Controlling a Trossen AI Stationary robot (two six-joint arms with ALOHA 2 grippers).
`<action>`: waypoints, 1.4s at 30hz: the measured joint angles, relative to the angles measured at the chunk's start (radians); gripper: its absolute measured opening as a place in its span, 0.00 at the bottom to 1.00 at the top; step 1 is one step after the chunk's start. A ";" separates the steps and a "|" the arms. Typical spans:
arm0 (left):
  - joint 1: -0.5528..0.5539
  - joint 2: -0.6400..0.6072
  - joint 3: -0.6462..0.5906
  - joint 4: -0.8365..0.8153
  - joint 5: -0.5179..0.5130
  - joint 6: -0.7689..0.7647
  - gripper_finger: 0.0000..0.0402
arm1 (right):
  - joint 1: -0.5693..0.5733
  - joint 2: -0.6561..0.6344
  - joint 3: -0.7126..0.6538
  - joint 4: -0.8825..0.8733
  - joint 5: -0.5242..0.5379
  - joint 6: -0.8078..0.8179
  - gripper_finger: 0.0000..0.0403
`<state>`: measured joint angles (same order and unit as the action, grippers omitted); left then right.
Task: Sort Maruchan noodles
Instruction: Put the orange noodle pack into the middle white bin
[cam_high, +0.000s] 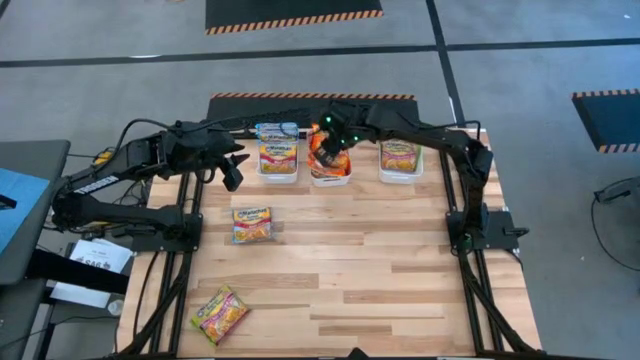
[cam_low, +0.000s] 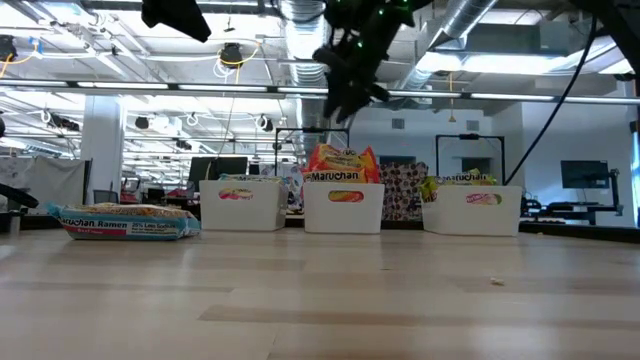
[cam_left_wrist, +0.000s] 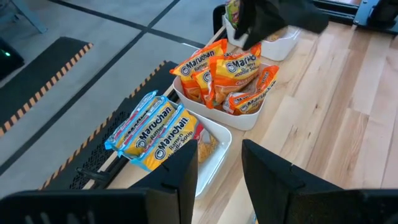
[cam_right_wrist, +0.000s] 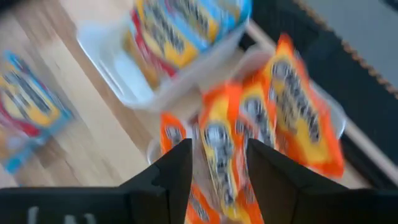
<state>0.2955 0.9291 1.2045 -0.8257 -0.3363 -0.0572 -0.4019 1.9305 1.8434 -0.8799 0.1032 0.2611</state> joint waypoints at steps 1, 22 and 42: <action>0.000 0.000 0.000 0.000 0.000 0.001 0.28 | 0.000 0.000 0.020 0.006 0.000 0.000 0.44; 0.000 0.000 0.000 0.000 0.019 -0.015 0.28 | 0.012 0.153 0.043 0.230 -0.026 -0.052 0.37; 0.000 0.001 0.000 -0.002 0.020 -0.018 0.28 | -0.004 0.241 0.044 0.070 0.022 0.026 0.32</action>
<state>0.2951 0.9298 1.2041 -0.8280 -0.3163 -0.0750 -0.4061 2.1719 1.8870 -0.8098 0.1254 0.2875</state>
